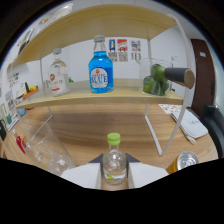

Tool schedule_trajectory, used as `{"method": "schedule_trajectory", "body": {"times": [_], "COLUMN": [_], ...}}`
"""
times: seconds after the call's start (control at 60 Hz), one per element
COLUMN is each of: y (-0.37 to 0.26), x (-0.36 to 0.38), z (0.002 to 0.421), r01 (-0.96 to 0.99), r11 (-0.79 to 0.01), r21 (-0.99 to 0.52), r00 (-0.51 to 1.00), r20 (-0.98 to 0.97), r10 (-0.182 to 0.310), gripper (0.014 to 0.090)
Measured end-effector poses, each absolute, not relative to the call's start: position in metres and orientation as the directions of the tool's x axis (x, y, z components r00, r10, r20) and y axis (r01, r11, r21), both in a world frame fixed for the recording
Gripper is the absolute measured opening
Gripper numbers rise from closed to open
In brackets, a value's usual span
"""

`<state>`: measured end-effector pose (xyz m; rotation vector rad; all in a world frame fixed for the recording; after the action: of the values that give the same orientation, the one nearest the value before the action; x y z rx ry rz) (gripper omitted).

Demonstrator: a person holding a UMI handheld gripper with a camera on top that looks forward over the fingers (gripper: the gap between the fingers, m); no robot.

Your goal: Make me a cup of Vodka Sunrise.

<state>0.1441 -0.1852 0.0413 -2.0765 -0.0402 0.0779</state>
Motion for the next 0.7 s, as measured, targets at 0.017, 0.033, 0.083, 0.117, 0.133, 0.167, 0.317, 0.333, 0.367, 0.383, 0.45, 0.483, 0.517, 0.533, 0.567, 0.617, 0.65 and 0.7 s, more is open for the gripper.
{"method": "schedule_trajectory", "body": {"times": [0.017, 0.033, 0.083, 0.117, 0.133, 0.167, 0.317, 0.333, 0.367, 0.383, 0.45, 0.483, 0.517, 0.533, 0.567, 0.617, 0.65, 0.7], "y": [-0.186, -0.186, -0.187, -0.188, -0.190, -0.191, -0.196, -0.197, -0.198, -0.199, -0.202, -0.204, -0.207, -0.209, -0.212, -0.216, -0.218, -0.224], "x": [0.143, 0.142, 0.141, 0.139, 0.138, 0.137, 0.138, 0.138, 0.138, 0.138, 0.138, 0.139, 0.139, 0.139, 0.140, 0.139, 0.140, 0.141], "z": [0.040, 0.039, 0.035, 0.032, 0.030, 0.028, 0.024, 0.024, 0.024, 0.024, 0.023, 0.022, 0.022, 0.021, 0.020, 0.024, 0.029, 0.037], "r01": [-0.003, -0.001, 0.000, -0.002, -0.003, -0.008, -0.004, -0.003, -0.002, -0.001, -0.002, -0.002, 0.000, 0.000, -0.001, -0.007, -0.012, -0.015], "r11": [-0.490, -0.494, -0.509, -0.518, -0.524, -0.535, -0.537, -0.537, -0.537, -0.537, -0.541, -0.543, -0.551, -0.556, -0.565, -0.563, -0.559, -0.564], "r21": [-0.872, -0.869, -0.861, -0.856, -0.852, -0.845, -0.843, -0.843, -0.844, -0.844, -0.841, -0.839, -0.835, -0.831, -0.825, -0.826, -0.829, -0.826], "r00": [0.997, 0.997, 0.997, 0.997, 0.997, 0.997, 0.998, 0.998, 0.998, 0.998, 0.999, 0.999, 0.999, 0.999, 0.999, 0.999, 0.999, 0.999], "r20": [-0.038, -0.037, -0.037, -0.041, -0.043, -0.049, -0.038, -0.036, -0.034, -0.033, -0.030, -0.030, -0.028, -0.028, -0.027, -0.033, -0.034, -0.029], "r10": [0.062, 0.064, 0.063, 0.063, 0.064, 0.063, 0.052, 0.051, 0.050, 0.049, 0.044, 0.043, 0.043, 0.041, 0.038, 0.036, 0.029, 0.016], "gripper": [0.0353, 0.0353, 0.0353, 0.0356, 0.0356, 0.0356, 0.0365, 0.0366, 0.0366, 0.0369, 0.0371, 0.0371, 0.0371, 0.0373, 0.0376, 0.0426, 0.0486, 0.0628]}}
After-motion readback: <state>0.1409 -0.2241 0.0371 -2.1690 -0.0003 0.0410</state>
